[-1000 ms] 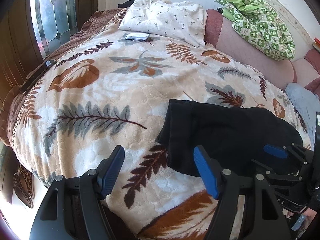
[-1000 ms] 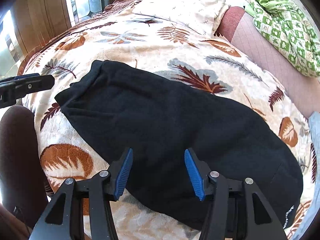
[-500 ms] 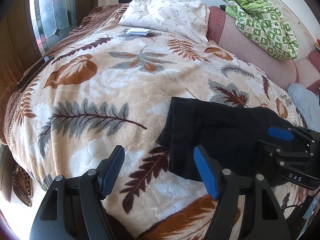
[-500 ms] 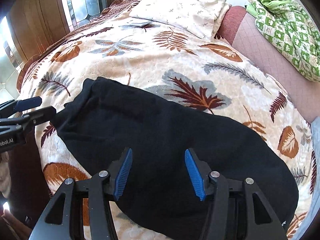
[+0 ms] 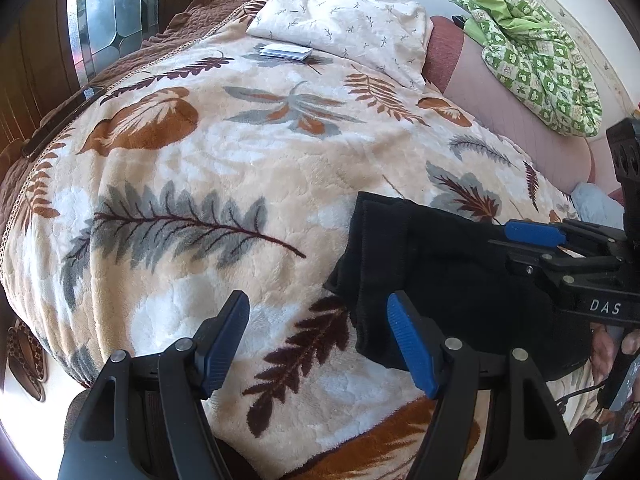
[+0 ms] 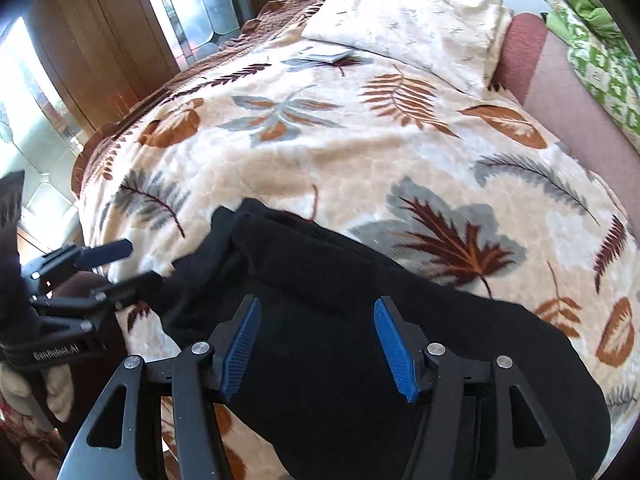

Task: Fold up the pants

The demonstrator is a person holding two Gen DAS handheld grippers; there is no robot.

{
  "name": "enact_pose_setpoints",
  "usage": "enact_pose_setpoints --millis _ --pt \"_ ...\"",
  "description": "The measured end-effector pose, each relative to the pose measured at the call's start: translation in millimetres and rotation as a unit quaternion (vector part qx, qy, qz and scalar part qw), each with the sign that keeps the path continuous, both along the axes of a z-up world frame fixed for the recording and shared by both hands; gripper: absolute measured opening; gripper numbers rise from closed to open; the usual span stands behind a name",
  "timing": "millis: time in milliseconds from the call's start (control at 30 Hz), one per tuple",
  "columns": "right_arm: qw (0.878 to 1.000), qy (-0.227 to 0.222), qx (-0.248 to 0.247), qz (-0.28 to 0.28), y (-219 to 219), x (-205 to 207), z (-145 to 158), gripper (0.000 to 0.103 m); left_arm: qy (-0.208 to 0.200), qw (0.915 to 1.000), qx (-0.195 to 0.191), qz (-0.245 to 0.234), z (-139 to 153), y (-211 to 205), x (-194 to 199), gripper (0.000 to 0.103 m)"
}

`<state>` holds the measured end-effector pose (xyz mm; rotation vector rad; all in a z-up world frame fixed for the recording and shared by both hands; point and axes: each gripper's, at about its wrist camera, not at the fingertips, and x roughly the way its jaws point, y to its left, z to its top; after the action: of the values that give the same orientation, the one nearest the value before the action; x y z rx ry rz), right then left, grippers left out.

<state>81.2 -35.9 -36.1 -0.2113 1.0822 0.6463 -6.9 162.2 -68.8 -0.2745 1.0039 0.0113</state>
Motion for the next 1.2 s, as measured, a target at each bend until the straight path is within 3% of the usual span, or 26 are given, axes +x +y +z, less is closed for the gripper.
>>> enact_pose_setpoints --millis 300,400,667,867,1000,1033,1133,1200 --pt "0.999 0.015 0.003 0.049 34.5 22.8 -0.7 0.066 0.003 0.9991 -0.042 -0.001 -12.3 6.0 2.9 0.071" --pt "0.997 0.018 -0.001 0.069 42.9 28.2 -2.6 0.066 -0.008 0.9971 -0.076 -0.009 -16.3 7.5 0.6 0.071" --pt "0.991 0.048 -0.005 0.128 75.4 41.1 -17.5 0.066 -0.037 0.9932 -0.108 -0.021 -17.5 7.9 -2.5 0.071" --pt "0.984 0.053 -0.039 0.165 108.2 49.5 -37.1 0.068 -0.048 0.9917 -0.117 -0.020 -16.8 13.4 -4.8 0.071" --pt "0.977 0.025 -0.082 0.197 127.7 40.6 -49.5 0.068 -0.044 0.9918 -0.118 -0.019 -18.5 14.8 -2.8 0.071" --pt "0.976 0.021 -0.086 0.199 129.6 38.6 -51.0 0.067 -0.042 0.9921 -0.117 -0.018 -18.9 15.2 -1.5 0.071" --pt "0.977 0.028 -0.078 0.198 127.3 38.5 -47.9 0.034 -0.044 0.9918 -0.119 -0.018 -16.8 17.1 0.2 0.071" --pt "0.978 0.029 -0.073 0.195 122.0 37.8 -43.4 0.028 -0.046 0.9922 -0.114 -0.021 -14.5 17.2 1.5 0.071"
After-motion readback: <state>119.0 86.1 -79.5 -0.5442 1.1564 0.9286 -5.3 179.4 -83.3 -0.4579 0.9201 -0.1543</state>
